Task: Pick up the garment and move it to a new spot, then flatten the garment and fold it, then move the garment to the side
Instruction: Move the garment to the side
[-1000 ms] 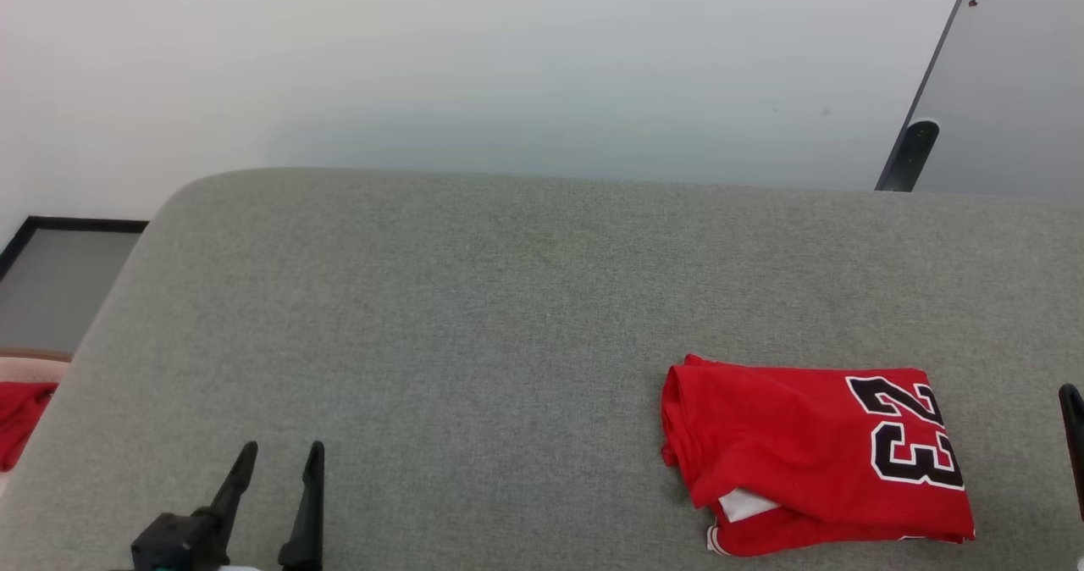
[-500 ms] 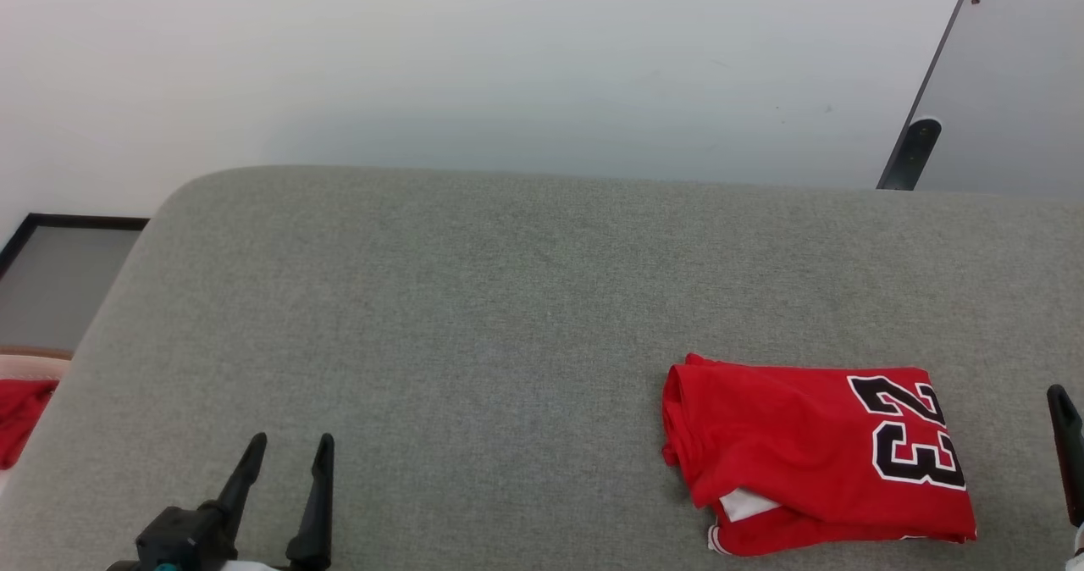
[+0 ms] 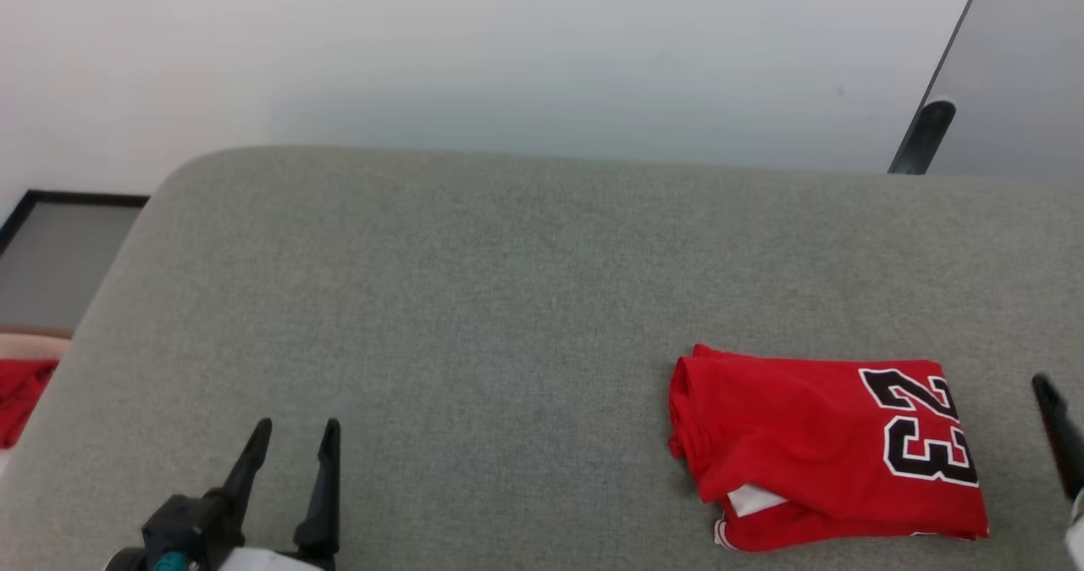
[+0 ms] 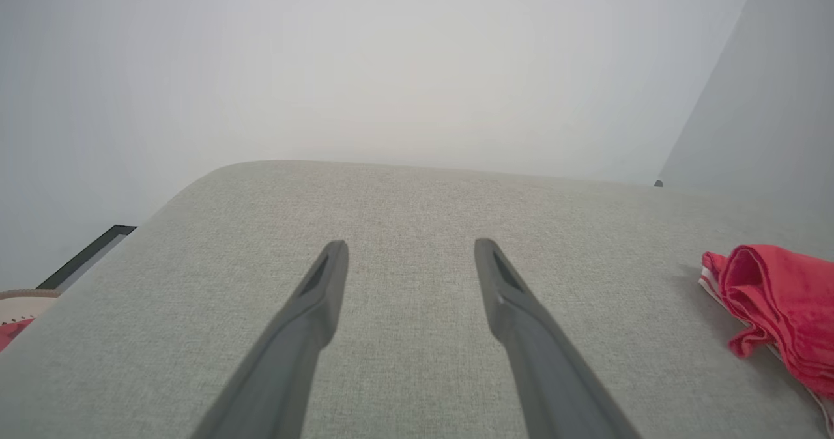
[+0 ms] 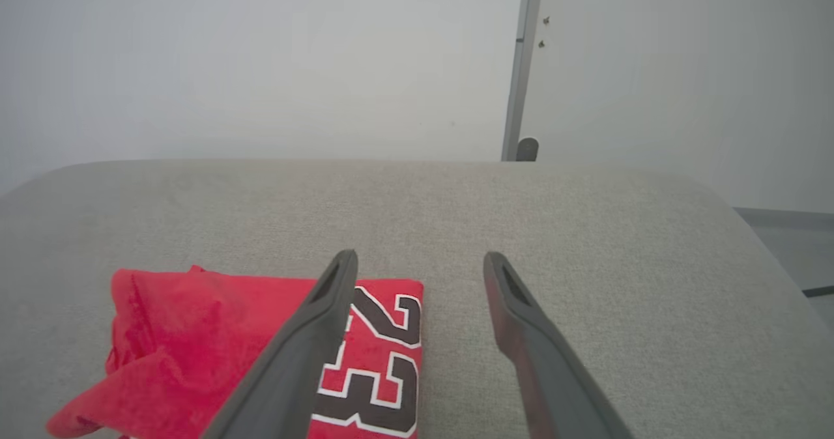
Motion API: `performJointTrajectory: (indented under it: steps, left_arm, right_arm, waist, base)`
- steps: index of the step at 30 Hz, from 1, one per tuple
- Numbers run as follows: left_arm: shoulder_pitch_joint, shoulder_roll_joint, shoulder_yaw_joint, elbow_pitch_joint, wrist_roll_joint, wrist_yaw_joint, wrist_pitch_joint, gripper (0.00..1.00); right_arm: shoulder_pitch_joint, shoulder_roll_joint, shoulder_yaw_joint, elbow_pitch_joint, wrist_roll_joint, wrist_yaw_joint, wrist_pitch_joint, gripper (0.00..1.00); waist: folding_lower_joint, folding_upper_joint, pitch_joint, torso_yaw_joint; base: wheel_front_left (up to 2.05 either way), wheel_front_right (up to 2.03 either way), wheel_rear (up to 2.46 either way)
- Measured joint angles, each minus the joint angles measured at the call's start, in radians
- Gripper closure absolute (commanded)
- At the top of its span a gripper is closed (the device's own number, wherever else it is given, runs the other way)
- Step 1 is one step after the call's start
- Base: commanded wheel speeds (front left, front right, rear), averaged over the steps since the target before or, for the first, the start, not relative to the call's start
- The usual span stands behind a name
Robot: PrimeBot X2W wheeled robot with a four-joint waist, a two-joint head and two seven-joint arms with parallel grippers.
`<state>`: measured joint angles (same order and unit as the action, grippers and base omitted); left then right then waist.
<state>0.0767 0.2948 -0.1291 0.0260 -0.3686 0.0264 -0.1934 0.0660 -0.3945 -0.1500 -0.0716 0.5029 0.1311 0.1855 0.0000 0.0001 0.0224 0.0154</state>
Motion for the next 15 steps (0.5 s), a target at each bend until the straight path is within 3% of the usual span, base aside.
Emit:
performJointTrajectory:
  steps: [8,15]
  left_arm:
    - [-0.075,-0.022,-0.029,0.022,0.002,-0.008,-0.020,0.00]
    - [-0.153,-0.040,-0.055,0.069,0.011,-0.028,-0.038,0.00]
  right_arm:
    - [-0.223,-0.100,0.054,0.058,0.022,0.000,0.357,0.00]
    - [-0.296,-0.172,0.142,0.123,0.098,0.000,0.706,0.00]
  waist:
    - [0.0000,0.0000,0.072,0.013]
    - [0.0000,0.0000,0.146,0.035]
  base:
    - [0.00,0.00,0.00]
    - [0.00,0.00,0.00]
